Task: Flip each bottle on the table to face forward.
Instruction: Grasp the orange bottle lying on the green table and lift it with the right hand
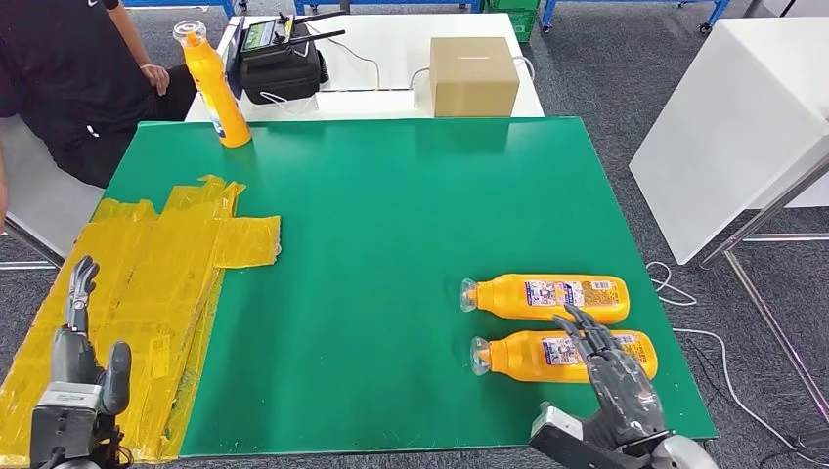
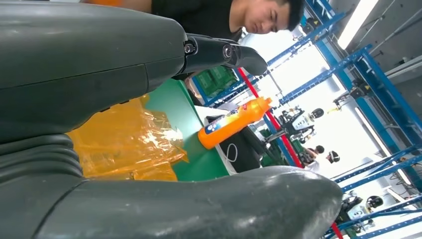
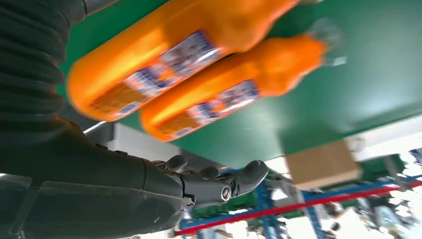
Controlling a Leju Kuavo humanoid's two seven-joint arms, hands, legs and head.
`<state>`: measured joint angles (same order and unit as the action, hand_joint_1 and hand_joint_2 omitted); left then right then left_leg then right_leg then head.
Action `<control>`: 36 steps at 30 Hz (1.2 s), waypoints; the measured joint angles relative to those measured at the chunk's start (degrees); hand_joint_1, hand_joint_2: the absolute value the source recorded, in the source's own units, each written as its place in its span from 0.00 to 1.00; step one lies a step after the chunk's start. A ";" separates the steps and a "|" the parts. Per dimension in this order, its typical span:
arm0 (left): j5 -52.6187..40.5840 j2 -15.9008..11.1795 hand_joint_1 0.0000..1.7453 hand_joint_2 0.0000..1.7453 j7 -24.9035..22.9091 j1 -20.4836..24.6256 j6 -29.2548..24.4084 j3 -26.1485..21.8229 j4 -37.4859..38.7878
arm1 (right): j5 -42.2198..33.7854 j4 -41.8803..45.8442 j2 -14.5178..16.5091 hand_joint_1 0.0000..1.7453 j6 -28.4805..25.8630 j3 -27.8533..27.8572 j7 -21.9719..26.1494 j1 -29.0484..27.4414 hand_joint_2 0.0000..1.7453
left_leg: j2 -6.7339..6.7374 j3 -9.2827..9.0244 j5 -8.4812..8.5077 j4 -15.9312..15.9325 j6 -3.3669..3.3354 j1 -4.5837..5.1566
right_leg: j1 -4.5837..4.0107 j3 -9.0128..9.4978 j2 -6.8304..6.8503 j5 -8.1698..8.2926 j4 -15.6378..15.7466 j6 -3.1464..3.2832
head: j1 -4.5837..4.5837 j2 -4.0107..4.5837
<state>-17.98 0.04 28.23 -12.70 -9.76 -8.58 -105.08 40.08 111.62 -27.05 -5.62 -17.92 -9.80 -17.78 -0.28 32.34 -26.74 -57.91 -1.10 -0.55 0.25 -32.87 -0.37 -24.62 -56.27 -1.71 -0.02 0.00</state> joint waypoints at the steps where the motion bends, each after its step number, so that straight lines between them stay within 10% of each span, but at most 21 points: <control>1: 0.38 0.05 0.00 0.00 0.05 0.22 0.28 0.04 -0.02 | -0.79 -0.55 -0.50 0.00 2.10 1.26 -1.00 0.16 1.00 | 0.02 -0.02 0.00 0.00 0.00 0.00 | 0.00 0.00 0.00 0.00 0.00 0.00 | -0.01 0.00; 12: 2.05 0.11 0.00 0.00 -0.01 3.24 0.36 0.96 0.70 | -3.36 -8.87 -4.58 0.00 10.92 9.28 -1.64 1.77 1.00 | 0.01 -0.04 0.05 -0.01 -0.04 -0.01 | -0.01 0.02 0.00 0.05 -0.01 -0.08 | -0.02 0.00; 36: 4.77 0.07 0.00 0.00 -0.37 6.74 1.21 3.06 3.42 | 1.00 -19.43 -6.07 0.00 18.08 6.45 -2.77 11.33 1.00 | 0.02 -0.03 0.06 -0.01 -0.04 -0.03 | -0.02 0.02 0.00 0.06 -0.02 -0.08 | -0.01 0.00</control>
<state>-13.21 0.10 27.86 -5.96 -8.55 -5.52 -101.66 41.08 92.19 -33.12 12.46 -11.47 -12.58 -6.44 -0.26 32.31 -26.68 -57.91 -1.14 -0.58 0.23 -32.85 -0.38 -24.56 -56.29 -1.80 -0.03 0.00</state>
